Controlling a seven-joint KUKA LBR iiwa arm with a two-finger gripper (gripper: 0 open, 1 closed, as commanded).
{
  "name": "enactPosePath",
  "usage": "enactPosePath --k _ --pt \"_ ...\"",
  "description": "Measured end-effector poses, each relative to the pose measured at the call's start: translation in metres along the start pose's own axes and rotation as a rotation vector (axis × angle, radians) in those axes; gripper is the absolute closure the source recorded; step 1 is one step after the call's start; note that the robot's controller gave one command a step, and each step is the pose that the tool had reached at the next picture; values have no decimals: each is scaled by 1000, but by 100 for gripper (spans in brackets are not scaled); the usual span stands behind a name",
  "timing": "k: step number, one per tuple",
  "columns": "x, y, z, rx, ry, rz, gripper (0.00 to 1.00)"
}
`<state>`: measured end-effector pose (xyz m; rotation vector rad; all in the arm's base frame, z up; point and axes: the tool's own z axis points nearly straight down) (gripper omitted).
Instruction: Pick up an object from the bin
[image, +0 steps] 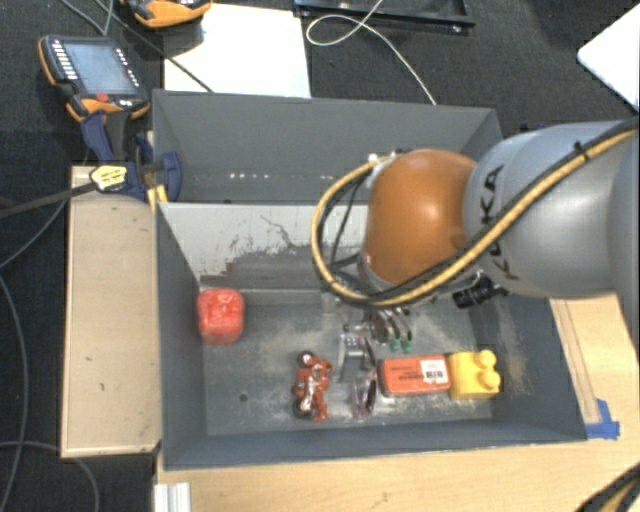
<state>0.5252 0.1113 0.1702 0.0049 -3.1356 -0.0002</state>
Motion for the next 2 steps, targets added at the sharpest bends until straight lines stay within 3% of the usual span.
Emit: enactPosePath --k 1,2 --pt "-2 -1 -4 -1 -8 6 0" --pt "19 10 93 -1 -1 -310 0"
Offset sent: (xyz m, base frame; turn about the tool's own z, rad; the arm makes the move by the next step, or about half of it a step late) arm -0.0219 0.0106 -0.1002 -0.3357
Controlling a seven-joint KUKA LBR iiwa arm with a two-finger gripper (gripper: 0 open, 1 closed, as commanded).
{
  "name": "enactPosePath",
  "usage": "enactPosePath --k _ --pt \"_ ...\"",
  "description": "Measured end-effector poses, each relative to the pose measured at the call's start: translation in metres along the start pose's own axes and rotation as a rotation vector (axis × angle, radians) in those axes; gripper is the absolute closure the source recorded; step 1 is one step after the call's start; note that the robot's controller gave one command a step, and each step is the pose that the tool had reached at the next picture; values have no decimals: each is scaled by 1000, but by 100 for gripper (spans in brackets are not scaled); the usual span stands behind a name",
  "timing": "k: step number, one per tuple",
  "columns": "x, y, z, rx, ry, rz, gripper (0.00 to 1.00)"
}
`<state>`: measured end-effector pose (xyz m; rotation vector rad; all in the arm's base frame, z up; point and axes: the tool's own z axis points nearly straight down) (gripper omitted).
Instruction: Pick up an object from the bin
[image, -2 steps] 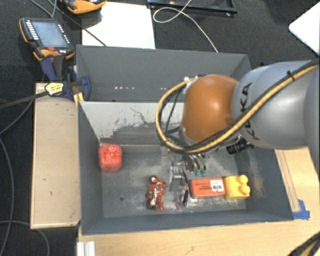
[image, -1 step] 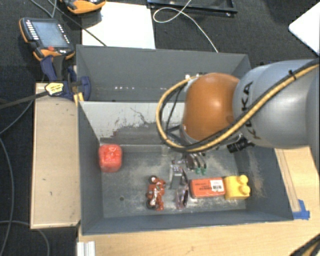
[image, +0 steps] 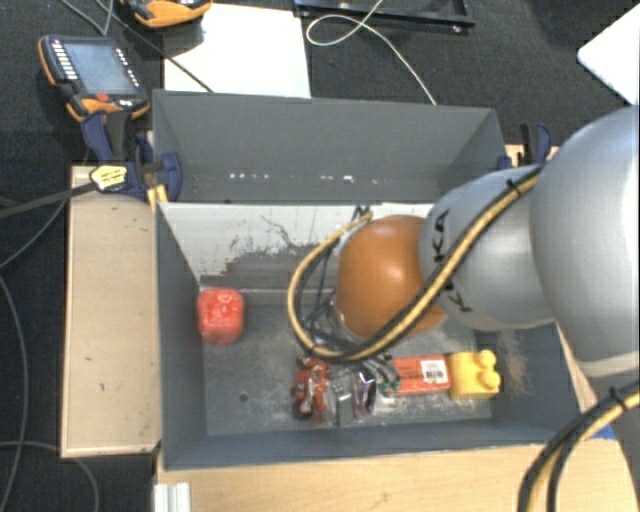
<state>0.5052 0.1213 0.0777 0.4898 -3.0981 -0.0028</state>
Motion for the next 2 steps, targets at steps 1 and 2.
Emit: enactPosePath --k 1,2 --pt "10 18 -36 3 -13 -268 0" --pt "0 0 0 -1 0 1 0"
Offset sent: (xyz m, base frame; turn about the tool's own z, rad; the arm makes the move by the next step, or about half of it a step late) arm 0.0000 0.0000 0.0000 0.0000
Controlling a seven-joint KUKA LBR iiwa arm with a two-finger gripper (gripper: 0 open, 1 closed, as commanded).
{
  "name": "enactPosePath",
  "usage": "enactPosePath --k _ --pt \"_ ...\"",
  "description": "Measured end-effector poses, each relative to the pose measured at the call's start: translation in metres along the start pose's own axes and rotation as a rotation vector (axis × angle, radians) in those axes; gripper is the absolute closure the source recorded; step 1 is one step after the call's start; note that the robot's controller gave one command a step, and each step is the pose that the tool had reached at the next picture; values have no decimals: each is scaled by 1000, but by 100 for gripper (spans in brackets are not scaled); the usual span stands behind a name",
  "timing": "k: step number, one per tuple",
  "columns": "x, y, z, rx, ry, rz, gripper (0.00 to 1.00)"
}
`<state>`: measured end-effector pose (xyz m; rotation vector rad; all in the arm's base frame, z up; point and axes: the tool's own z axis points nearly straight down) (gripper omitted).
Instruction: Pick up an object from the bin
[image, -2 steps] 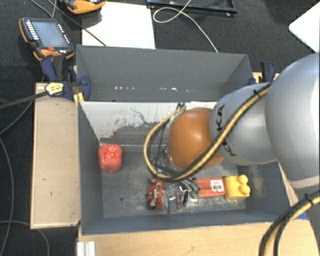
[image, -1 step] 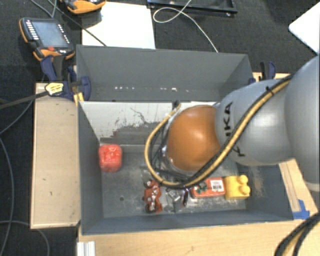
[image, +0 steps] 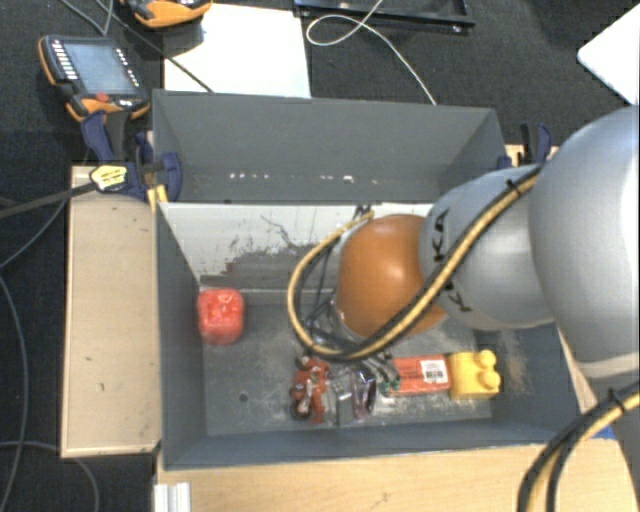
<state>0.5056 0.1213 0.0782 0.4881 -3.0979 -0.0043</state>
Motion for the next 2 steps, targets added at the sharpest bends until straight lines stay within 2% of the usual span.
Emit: enactPosePath --k 1,2 --pt "-19 28 6 6 -21 -495 0" --pt "0 -1 0 0 1 2 100"
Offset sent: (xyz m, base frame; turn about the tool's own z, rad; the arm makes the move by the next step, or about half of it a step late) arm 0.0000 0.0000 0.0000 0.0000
